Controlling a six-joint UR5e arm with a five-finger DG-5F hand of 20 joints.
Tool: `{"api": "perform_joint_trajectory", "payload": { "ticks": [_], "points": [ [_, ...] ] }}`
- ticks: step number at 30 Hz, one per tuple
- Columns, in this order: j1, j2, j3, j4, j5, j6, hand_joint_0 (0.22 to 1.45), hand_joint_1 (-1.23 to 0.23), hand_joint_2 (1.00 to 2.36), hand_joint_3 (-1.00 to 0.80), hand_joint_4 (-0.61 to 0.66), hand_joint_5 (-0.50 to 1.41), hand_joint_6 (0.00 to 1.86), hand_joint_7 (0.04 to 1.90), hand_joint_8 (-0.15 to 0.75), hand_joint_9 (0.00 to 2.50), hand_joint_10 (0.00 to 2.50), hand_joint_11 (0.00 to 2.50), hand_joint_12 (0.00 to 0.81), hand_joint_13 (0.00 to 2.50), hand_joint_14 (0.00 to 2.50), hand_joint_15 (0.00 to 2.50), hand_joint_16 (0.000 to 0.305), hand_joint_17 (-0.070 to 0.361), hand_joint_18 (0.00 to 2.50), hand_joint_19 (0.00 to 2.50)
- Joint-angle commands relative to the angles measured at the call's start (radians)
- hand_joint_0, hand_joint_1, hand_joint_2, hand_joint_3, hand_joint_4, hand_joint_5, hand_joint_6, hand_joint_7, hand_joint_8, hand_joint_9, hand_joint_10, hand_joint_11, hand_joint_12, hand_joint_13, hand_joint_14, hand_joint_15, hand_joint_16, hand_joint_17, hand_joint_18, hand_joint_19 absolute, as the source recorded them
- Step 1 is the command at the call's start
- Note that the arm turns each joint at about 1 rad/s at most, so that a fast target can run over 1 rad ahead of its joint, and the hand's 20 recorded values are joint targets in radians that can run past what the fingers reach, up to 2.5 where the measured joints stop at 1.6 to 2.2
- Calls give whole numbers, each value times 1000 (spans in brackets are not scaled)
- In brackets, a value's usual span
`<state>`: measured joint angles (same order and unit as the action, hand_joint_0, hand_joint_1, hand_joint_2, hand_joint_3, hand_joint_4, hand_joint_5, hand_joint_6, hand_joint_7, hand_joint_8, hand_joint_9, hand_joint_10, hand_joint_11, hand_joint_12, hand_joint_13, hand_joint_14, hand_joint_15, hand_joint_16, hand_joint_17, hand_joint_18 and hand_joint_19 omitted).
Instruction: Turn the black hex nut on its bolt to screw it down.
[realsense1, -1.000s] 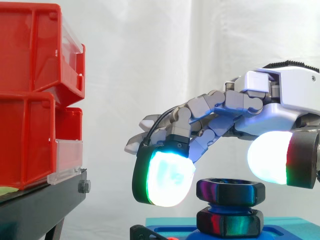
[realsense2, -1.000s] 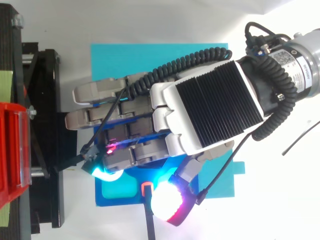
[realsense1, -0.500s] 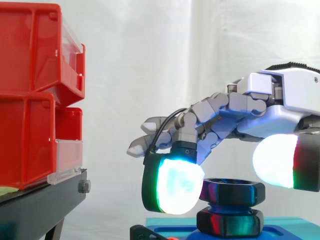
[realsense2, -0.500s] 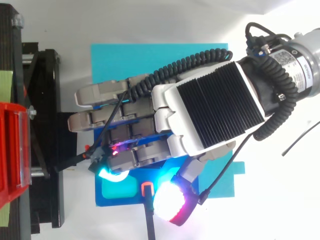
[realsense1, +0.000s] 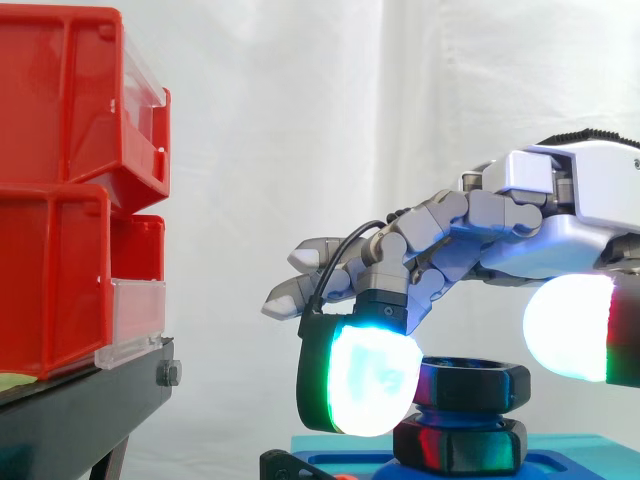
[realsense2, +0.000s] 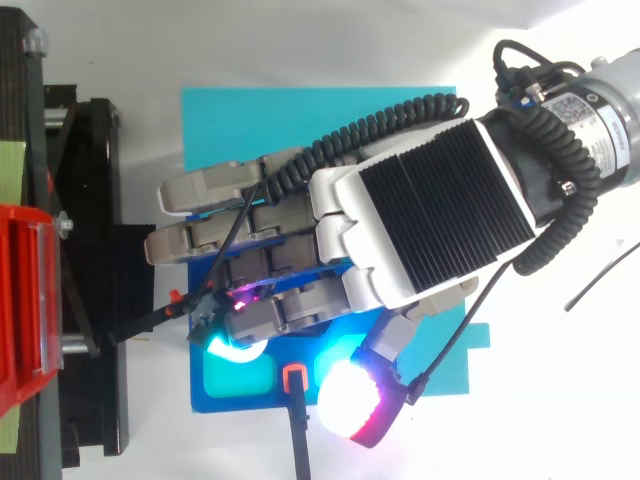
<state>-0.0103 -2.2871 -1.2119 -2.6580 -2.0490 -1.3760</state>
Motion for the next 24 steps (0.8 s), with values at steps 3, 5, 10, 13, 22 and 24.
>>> {"api": "perform_joint_trajectory", "payload": {
  "ticks": [3, 5, 10, 13, 22, 24],
  "points": [
    [-2, 0, 0, 1, -2, 0, 499, -372, 1000, -500, 204, -141, 842, 832, 253, 744, 10, 290, 288, 321, 0, 39, 33, 73, 0, 30],
    [-4, 0, 0, 1, -5, 0, 498, -372, 1000, -500, 204, -140, 846, 829, 256, 745, 9, 279, 288, 322, 0, 36, 33, 74, 0, 23],
    [-7, 0, 0, 1, -14, 2, 499, -372, 1000, -500, 199, -141, 851, 838, 253, 745, 9, 287, 287, 322, 0, 36, 33, 73, 0, 30],
    [-10, 0, 0, 1, -20, 0, 499, -373, 1000, -500, 199, -141, 852, 845, 254, 748, 10, 280, 287, 322, 0, 36, 33, 73, 0, 29],
    [-20, 0, 0, 1, -30, 2, 499, -375, 1000, -500, 197, -141, 856, 841, 254, 749, 11, 280, 288, 324, 0, 36, 32, 73, 0, 23],
    [-23, 0, 0, 3, -36, 0, 499, -376, 1000, -500, 196, -141, 856, 840, 256, 751, 10, 284, 288, 324, 0, 40, 33, 73, 0, 30]
  ]
}}
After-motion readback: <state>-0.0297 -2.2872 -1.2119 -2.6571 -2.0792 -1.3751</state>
